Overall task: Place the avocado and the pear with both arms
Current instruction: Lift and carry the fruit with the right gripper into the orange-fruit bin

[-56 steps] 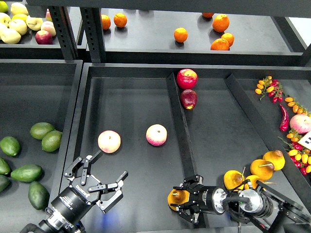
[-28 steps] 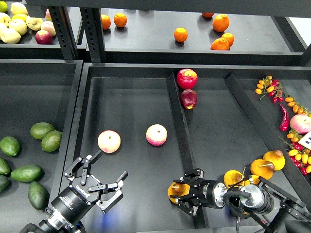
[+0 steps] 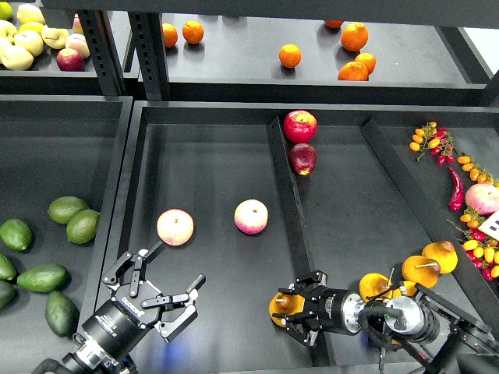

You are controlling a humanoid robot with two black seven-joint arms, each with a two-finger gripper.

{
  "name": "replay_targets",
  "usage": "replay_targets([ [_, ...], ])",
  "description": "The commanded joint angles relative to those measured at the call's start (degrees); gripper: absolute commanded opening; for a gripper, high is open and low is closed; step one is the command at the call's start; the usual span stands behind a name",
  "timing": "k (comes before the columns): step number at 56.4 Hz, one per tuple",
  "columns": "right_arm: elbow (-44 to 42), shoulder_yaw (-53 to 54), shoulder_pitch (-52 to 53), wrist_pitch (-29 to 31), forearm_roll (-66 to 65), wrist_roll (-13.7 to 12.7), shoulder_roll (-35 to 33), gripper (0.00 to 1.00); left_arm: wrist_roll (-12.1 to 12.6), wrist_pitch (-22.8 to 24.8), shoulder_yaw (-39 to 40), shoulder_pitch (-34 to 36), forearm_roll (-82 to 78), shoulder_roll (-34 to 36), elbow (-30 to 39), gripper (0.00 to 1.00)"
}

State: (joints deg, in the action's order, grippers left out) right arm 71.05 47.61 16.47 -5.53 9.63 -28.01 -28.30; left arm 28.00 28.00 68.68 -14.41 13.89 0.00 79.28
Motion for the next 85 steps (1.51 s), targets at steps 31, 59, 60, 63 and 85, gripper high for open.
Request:
replay_targets([
  [31,2.6,1.52,-10.93,4.04,1.01,0.01,-8.79,0.39,0.0,0.0,-0.04,0.0,-0.09,0.0,0.0,0.99],
  [59,-0.48,0.91,-12.77,5.44,0.13,0.01,-7.64,0.44,0.0,0.0,-0.04,0.0,-0.44,0.0,0.0,0.99],
  [60,-0.65,1.0,-12.77,5.44,0.04,0.01,-7.56,0.45,0.0,0.0,0.05,0.0,-0.44,0.0,0.0,0.99],
  [63,-0.83,0.91,-12.77,5.44,-0.22,0.01,-7.56,0.45,0.0,0.0,-0.04,0.0,-0.44,0.0,0.0,0.99],
  [85,-1.35,0.91,-12.77,5.36,-1.36,0.01,-5.71,0.58,0.0,0.0,-0.22,0.0,-0.44,0.0,0.08,0.99],
])
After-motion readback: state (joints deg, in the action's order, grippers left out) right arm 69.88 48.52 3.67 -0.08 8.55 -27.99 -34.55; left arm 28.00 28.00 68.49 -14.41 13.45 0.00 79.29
